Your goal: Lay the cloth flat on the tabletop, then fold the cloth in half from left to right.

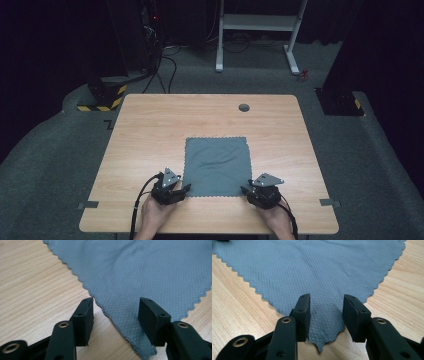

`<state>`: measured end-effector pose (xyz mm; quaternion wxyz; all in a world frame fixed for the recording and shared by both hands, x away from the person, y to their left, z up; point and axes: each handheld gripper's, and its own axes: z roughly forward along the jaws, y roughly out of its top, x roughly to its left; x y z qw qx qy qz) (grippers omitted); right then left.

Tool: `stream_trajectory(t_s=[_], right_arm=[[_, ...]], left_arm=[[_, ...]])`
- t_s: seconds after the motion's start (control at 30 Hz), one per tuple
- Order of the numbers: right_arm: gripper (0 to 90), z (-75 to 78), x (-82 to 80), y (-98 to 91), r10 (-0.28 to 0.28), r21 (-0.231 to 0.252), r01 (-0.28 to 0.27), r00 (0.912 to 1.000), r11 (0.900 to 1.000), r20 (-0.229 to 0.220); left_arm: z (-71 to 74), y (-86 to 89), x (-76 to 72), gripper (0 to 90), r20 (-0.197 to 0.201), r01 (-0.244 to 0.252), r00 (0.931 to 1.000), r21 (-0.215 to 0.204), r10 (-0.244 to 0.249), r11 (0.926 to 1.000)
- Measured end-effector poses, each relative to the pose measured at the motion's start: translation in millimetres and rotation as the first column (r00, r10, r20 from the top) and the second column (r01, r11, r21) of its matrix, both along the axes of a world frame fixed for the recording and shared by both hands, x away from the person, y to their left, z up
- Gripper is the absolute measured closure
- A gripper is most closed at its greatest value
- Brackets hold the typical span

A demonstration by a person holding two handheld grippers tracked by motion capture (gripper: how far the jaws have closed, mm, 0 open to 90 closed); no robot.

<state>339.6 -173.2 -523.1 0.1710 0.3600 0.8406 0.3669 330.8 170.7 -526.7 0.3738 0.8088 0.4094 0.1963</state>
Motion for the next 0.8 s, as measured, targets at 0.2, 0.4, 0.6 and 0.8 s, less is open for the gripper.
stream_trajectory(t_s=[0.2, 0.4, 0.6, 0.8], right_arm=[[58.0, 0.3, 0.3, 0.0, 0.008, -0.003, -0.008, 1.0000, 1.0000, 0.002], [55.2, 5.2, -0.2, 4.8, -0.039, 0.012, 0.038, 0.9993, 0.9992, 0.003], [65.3, 11.5, -2.6, 31.1, 0.031, 0.010, -0.031, 0.9986, 0.9995, 0.043], [76.0, 10.7, 5.0, 66.1, 0.146, 0.017, -0.146, 0.9891, 0.9891, 0.020]], left_arm=[[0.2, 0.1, 0.6, 43.7, -0.011, 0.003, 0.9999, -0.006, -0.003, 1.0000], [4.9, 5.5, 11.6, 40.8, -0.059, 0.000, 0.9982, -0.033, -0.002, 0.9994], [11.6, 3.7, 32.4, 41.6, -0.058, -0.014, 0.9982, -0.032, 0.012, 0.9994], [17.1, -0.8, 61.9, 42.4, -0.056, -0.036, 0.9978, -0.015, 0.035, 0.9992]])
